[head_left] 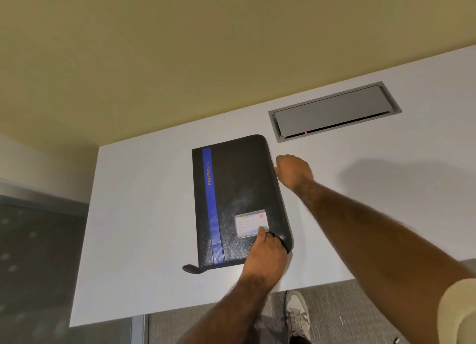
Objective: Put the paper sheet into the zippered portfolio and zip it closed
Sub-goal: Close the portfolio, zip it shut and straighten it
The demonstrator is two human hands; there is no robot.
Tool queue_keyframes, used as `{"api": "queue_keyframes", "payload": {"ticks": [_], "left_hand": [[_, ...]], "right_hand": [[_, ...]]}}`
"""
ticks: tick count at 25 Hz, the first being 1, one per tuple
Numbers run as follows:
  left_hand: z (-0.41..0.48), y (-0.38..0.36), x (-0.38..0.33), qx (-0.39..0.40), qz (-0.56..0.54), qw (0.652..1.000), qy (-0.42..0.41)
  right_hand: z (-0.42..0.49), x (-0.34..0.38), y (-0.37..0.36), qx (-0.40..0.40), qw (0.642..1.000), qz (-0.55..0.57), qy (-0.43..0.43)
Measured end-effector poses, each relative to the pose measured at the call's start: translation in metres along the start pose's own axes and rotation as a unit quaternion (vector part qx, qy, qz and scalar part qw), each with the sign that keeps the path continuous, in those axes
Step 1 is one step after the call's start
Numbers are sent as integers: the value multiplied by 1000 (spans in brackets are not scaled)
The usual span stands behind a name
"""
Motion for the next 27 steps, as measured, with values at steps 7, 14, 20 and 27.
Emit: {"api": "queue_keyframes", "payload": {"ticks": [7, 14, 20, 27], "left_hand": [[15, 31, 91, -91, -158, 980, 74], [106, 78, 167, -57, -194, 977, 68], [166, 75, 146, 19, -208, 976, 56], [184, 93, 126, 8, -156, 984, 85]], "right_hand": [[-46, 2, -19, -6, 879, 450, -159], [-46, 22, -25, -28, 861, 465, -204], [-33, 22, -40, -22, 843, 494, -214], [-35, 21, -38, -21, 806, 521, -280]]}}
Point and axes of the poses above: each hand's wrist, its own z-axis towards the middle knuckle, its own y-axis out of the back of the hand, x = y × z, the point moved 2 cm from there along z, towards the middle knuckle, and after that the axes turned 4 degrees about x, right-handed, at the moved point
